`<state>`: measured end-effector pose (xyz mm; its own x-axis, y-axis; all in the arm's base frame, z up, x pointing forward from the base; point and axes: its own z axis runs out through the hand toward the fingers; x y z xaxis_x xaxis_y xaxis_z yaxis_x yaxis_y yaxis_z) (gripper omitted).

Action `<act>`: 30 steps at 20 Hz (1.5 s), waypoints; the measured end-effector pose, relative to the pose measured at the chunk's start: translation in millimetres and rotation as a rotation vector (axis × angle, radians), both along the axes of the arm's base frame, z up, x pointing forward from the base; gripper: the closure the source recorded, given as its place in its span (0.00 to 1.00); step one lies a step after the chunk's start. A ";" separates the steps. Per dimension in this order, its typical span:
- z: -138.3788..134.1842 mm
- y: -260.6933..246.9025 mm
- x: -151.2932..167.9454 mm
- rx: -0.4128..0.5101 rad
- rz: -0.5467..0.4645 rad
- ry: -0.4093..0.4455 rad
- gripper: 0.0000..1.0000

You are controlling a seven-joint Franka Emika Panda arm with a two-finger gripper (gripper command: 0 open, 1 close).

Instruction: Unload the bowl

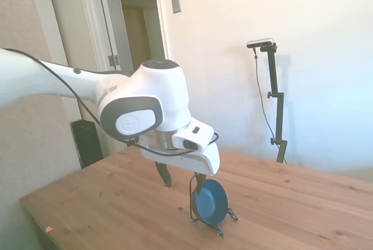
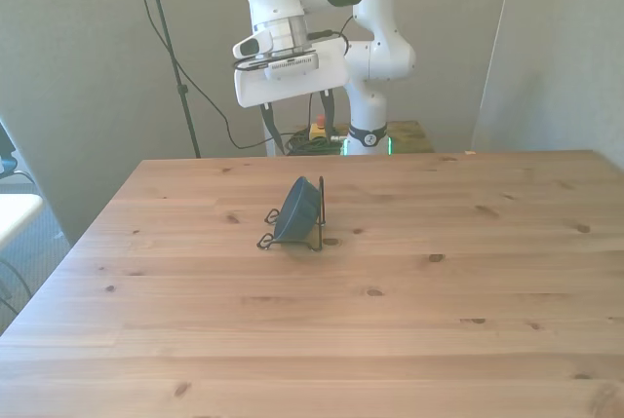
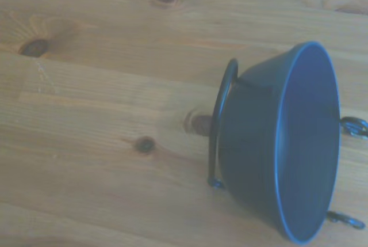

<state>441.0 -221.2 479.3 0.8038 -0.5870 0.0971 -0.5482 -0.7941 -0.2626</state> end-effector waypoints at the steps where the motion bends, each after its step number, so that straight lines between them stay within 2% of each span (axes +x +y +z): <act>1: -3.0 -4.1 5.5 0.010 0.012 -0.003 0.00; 11: -33.4 -25.2 41.7 0.118 0.153 0.060 0.00; 21: -64.2 -9.8 58.3 0.137 0.244 0.091 0.00; 22: -65.2 -8.7 59.4 0.136 0.248 0.090 1.00; 30: -72.7 -2.1 61.6 0.135 0.280 0.078 1.00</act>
